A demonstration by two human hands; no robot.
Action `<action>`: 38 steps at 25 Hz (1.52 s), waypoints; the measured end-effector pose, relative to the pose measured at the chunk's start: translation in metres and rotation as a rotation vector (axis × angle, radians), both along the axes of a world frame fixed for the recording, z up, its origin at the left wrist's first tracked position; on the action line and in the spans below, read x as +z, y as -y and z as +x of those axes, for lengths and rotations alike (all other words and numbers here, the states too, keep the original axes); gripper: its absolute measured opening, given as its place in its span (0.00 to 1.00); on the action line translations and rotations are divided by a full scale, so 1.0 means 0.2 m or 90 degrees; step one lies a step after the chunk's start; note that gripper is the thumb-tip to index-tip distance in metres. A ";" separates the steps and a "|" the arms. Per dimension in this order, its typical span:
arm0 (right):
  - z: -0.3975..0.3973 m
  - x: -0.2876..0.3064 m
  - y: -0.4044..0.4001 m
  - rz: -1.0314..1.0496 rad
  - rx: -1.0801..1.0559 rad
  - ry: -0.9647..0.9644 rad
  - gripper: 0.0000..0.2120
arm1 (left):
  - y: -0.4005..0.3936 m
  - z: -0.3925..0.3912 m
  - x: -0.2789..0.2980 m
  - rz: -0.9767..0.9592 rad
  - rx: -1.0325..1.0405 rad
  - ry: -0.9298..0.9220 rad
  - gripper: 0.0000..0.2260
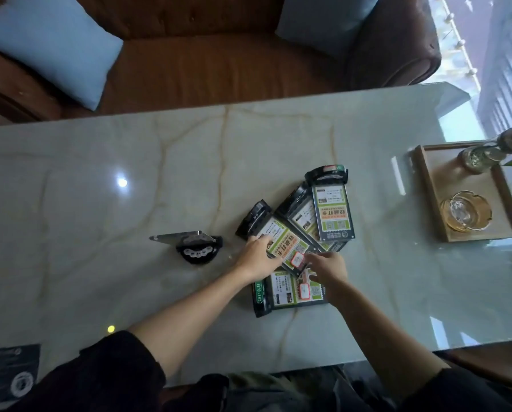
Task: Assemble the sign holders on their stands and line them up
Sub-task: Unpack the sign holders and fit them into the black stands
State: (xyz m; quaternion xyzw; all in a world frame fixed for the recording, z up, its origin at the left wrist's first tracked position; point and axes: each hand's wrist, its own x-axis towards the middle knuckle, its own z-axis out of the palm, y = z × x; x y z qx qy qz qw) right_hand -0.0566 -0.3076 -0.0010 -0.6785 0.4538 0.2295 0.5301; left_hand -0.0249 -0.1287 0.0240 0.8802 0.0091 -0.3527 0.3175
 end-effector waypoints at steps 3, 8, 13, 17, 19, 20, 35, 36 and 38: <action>-0.01 -0.04 0.01 0.117 -0.072 -0.035 0.04 | 0.02 -0.01 -0.06 0.009 0.015 0.002 0.22; 0.04 -0.06 -0.03 0.224 -0.137 -0.087 0.04 | 0.03 0.01 -0.10 0.034 0.022 -0.004 0.18; 0.07 0.01 -0.11 0.182 -0.048 -0.020 0.06 | -0.01 0.00 -0.09 0.032 0.042 0.057 0.18; 0.20 0.19 -0.13 0.129 0.032 0.137 0.05 | -0.05 0.11 0.02 0.038 0.038 0.145 0.22; 0.33 0.29 -0.13 0.083 0.147 0.211 0.04 | -0.06 0.22 0.09 -0.009 0.068 0.194 0.26; 0.41 0.33 -0.14 0.042 0.228 0.251 0.03 | -0.06 0.27 0.13 -0.031 0.083 0.221 0.28; 0.76 0.52 -0.38 -0.331 0.720 0.391 0.13 | -0.37 0.49 0.37 0.026 0.111 0.318 0.05; 0.76 0.52 -0.37 -0.330 0.712 0.394 0.13 | -0.38 0.49 0.38 0.019 0.114 0.319 0.05; 0.75 0.52 -0.34 -0.314 0.694 0.399 0.12 | -0.37 0.49 0.40 0.000 0.120 0.317 0.07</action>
